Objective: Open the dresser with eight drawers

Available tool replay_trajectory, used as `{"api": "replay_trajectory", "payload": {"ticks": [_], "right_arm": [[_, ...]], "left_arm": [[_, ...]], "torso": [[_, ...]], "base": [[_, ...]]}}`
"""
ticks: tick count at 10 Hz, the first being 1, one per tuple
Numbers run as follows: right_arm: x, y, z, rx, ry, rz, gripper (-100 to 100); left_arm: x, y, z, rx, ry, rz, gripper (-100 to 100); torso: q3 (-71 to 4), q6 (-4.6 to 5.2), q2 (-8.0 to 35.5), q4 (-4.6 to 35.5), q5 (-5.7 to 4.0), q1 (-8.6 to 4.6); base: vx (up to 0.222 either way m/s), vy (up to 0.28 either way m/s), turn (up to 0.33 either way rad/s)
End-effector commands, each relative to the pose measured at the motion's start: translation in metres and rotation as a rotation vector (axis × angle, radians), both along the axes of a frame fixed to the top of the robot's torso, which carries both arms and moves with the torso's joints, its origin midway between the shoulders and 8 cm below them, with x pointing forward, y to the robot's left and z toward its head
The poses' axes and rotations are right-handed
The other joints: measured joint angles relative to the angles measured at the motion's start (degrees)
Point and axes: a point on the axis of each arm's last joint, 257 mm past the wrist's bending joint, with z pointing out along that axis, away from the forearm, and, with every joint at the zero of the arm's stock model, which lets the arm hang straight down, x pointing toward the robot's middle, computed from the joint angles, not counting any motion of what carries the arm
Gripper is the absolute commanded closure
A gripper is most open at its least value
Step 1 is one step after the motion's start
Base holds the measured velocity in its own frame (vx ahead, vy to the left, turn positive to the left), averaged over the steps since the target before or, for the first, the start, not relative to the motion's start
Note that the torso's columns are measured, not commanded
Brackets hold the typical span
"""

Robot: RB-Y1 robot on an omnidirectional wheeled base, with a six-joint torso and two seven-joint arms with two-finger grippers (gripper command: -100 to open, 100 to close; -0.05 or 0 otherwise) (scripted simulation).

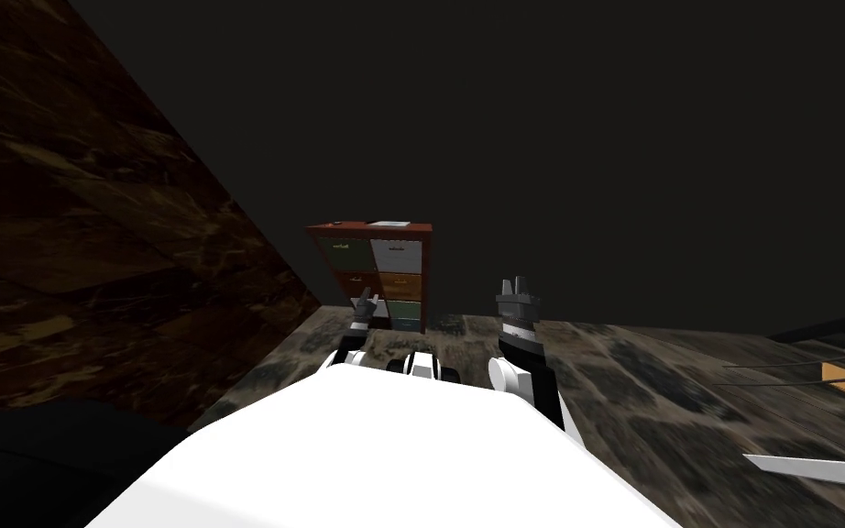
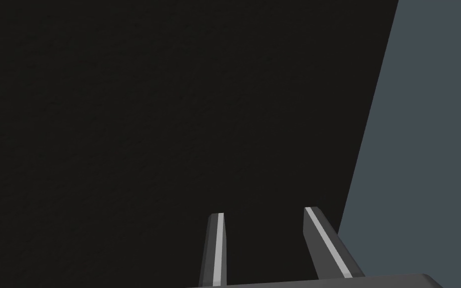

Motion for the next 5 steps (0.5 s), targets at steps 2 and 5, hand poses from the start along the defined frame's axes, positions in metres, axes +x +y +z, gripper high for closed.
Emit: {"api": "replay_trajectory", "payload": {"ticks": [2,5], "right_arm": [[0.000,0.000,0.000,0.000,0.000,0.000,0],[0.000,0.000,0.000,0.000,0.000,0.000,0]], "left_arm": [[0.006,0.002,-0.030,0.008,0.058,0.007,-100],[0.009,0.002,-0.057,0.005,0.108,0.015,-100]], "torso": [[-0.1,0.00,-0.1,0.0,-0.03,-0.12],[0.0,0.00,0.0,0.0,-0.02,-0.08]], "base": [[0.135,-0.067,-0.015],[0.127,-0.076,-0.015]]}}
